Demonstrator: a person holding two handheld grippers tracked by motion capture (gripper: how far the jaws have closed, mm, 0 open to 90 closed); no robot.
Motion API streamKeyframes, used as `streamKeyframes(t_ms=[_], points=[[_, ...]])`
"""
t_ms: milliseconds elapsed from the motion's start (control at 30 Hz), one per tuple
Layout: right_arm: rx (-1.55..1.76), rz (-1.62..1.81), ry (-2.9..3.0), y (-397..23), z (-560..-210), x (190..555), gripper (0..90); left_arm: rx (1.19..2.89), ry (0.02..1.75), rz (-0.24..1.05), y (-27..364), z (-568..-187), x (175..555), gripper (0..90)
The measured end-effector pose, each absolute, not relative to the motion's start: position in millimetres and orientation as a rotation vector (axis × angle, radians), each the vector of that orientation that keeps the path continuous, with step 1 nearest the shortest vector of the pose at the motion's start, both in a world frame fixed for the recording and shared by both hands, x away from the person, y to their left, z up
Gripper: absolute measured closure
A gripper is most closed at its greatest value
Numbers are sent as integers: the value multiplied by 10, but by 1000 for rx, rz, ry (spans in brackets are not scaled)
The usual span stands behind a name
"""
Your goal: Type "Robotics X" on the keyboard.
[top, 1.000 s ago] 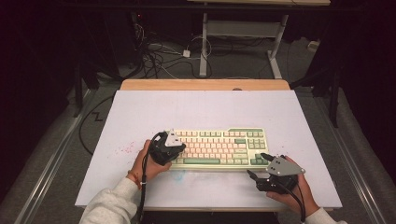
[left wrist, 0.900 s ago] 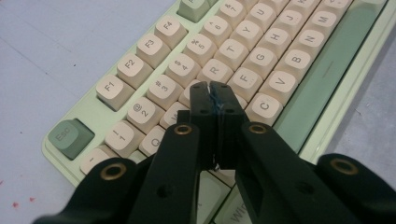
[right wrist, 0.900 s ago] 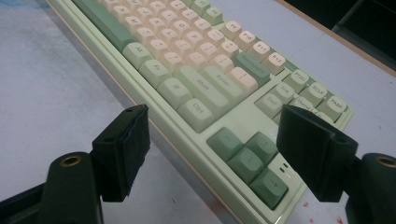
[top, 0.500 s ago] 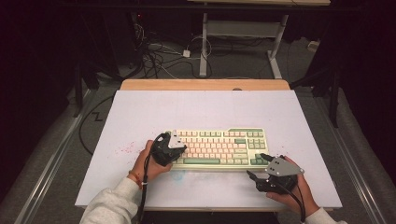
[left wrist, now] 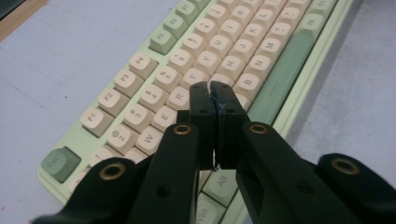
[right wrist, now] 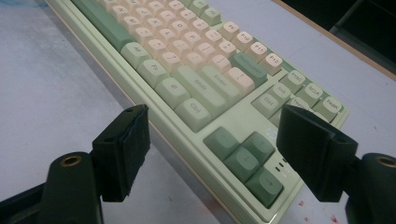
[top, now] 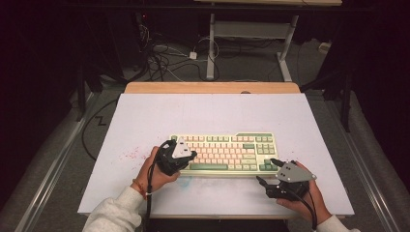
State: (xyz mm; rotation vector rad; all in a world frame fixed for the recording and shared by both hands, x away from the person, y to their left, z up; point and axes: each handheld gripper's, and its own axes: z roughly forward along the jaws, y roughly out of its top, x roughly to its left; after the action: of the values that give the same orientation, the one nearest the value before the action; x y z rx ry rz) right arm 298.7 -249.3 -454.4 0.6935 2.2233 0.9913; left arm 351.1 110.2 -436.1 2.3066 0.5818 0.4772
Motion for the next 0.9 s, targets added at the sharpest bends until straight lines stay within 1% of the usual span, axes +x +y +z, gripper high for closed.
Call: streamKeyframes(t_ms=[433, 900], points=[[696, 991, 2223, -2497, -4544, 2987, 261, 2325, 523, 447, 1012, -4384, 3419, 860], [693, 987, 2232, -2488, -4554, 2987, 261, 2385, 506, 430, 937, -4494, 3437, 859]])
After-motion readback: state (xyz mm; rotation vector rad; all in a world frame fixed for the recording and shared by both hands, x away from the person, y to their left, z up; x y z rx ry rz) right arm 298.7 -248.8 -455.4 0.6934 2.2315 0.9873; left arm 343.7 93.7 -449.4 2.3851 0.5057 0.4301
